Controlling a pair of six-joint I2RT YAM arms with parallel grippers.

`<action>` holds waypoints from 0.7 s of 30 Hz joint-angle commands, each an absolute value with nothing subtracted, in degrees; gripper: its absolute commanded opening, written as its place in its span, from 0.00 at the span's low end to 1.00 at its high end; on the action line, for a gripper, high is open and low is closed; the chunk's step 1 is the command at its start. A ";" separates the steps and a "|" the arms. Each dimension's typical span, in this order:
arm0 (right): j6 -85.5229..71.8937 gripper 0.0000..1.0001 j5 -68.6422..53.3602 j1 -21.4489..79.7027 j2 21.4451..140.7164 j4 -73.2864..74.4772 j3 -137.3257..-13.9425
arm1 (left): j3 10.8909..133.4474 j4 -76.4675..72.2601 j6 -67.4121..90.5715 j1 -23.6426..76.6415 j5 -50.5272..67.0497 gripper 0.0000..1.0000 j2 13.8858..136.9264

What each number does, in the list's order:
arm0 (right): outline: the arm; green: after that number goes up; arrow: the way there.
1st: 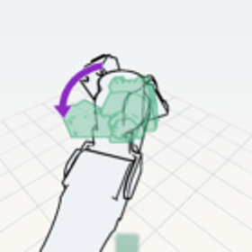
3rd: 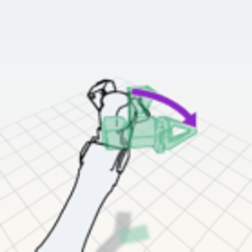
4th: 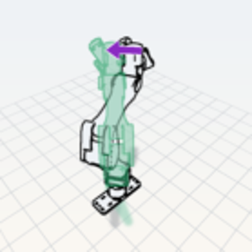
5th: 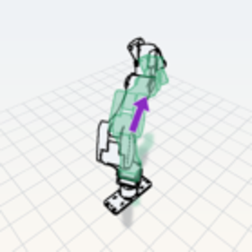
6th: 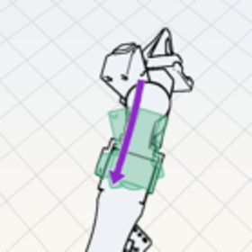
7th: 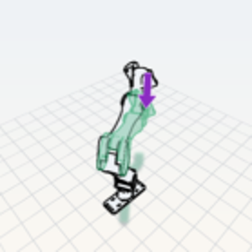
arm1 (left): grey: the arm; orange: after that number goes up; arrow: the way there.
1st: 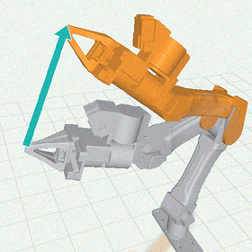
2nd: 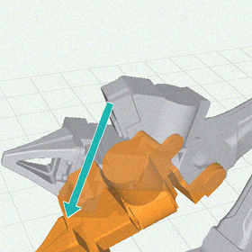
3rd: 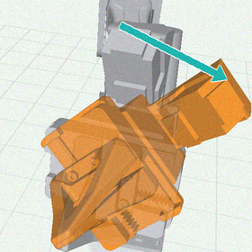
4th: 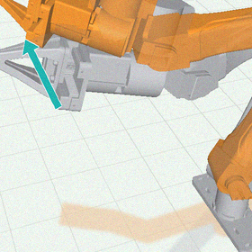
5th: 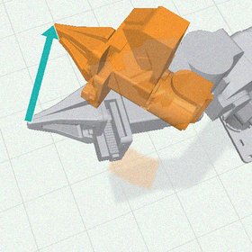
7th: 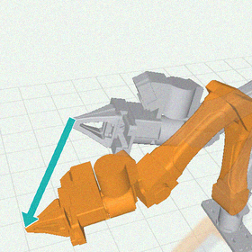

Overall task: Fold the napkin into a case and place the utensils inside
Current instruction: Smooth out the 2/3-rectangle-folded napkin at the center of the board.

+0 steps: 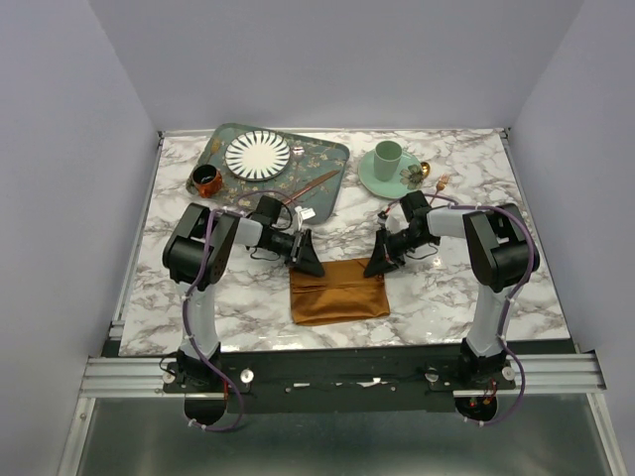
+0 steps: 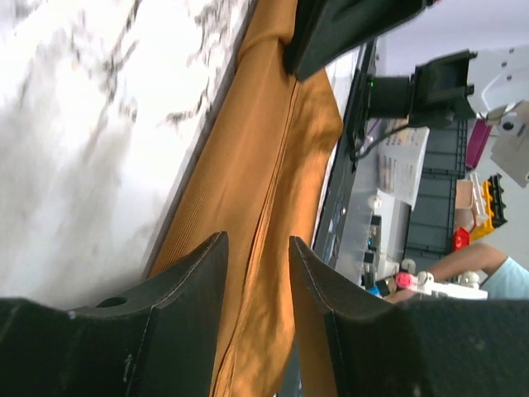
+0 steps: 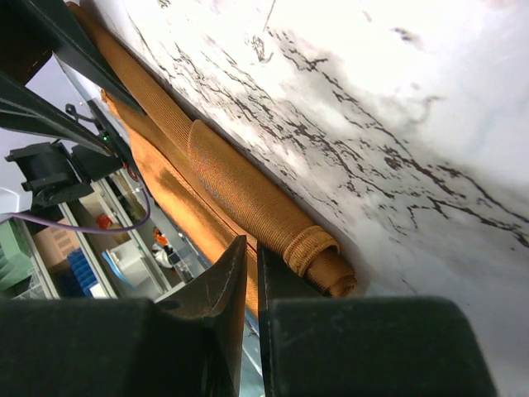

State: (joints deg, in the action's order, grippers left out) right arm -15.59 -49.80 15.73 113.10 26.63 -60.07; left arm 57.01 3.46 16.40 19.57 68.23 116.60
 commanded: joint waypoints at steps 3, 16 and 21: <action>-13.54 0.18 -38.67 15.56 116.63 25.84 -59.15 | 57.83 28.01 -6.57 14.51 67.77 0.49 117.06; -12.74 0.18 -40.96 15.47 115.05 25.58 -59.15 | 69.17 36.43 -8.91 9.22 62.51 0.36 108.21; -12.57 0.19 -42.36 15.47 114.61 25.05 -58.71 | 64.16 18.56 9.64 13.17 54.49 0.33 101.34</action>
State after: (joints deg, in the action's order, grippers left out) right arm -15.57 -50.28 15.79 113.23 26.46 -60.16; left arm 66.50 33.01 -5.56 9.67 61.58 107.22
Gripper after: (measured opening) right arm 0.185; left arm 0.337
